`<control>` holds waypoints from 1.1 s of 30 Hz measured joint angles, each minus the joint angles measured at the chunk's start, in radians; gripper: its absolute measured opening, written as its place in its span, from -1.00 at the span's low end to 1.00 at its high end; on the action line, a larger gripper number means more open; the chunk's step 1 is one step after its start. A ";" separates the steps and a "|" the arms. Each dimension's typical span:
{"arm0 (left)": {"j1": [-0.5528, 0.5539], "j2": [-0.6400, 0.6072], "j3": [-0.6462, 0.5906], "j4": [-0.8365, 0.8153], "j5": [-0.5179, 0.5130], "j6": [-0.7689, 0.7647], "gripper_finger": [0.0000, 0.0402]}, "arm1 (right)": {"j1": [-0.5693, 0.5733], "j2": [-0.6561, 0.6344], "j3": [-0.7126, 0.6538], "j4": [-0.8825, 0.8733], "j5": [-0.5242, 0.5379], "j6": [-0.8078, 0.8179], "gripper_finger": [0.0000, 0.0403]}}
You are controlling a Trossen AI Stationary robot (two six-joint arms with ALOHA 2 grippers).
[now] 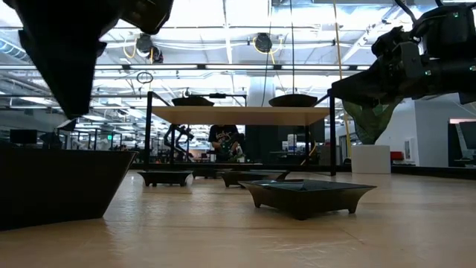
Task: Pick & Place Mini shaped plates
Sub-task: Stack the distorted square plate on top of the other distorted square plates on the shelf
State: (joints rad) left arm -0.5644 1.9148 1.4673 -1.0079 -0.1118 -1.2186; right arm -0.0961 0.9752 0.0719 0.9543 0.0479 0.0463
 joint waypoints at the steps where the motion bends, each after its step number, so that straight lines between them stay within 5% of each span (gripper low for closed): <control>1: 0.000 0.000 -0.002 0.000 -0.002 -0.006 -0.38 | 0.000 0.000 0.000 -0.001 0.000 0.005 -0.22; 11: -0.001 0.001 -0.139 0.194 0.065 -0.008 -0.45 | 0.000 0.000 0.000 -0.002 -0.053 0.027 -0.22; 21: -0.001 0.002 -0.188 0.198 0.093 -0.016 -0.58 | 0.000 0.000 0.000 -0.002 -0.051 0.032 -0.22; 33: -0.001 0.001 -0.183 0.199 0.089 -0.010 -0.97 | 0.000 0.000 0.000 -0.006 -0.050 0.040 -0.22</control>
State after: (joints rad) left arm -0.5649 1.9157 1.2843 -0.8085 -0.0232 -1.2289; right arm -0.0959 0.9752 0.0723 0.9482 -0.0025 0.0860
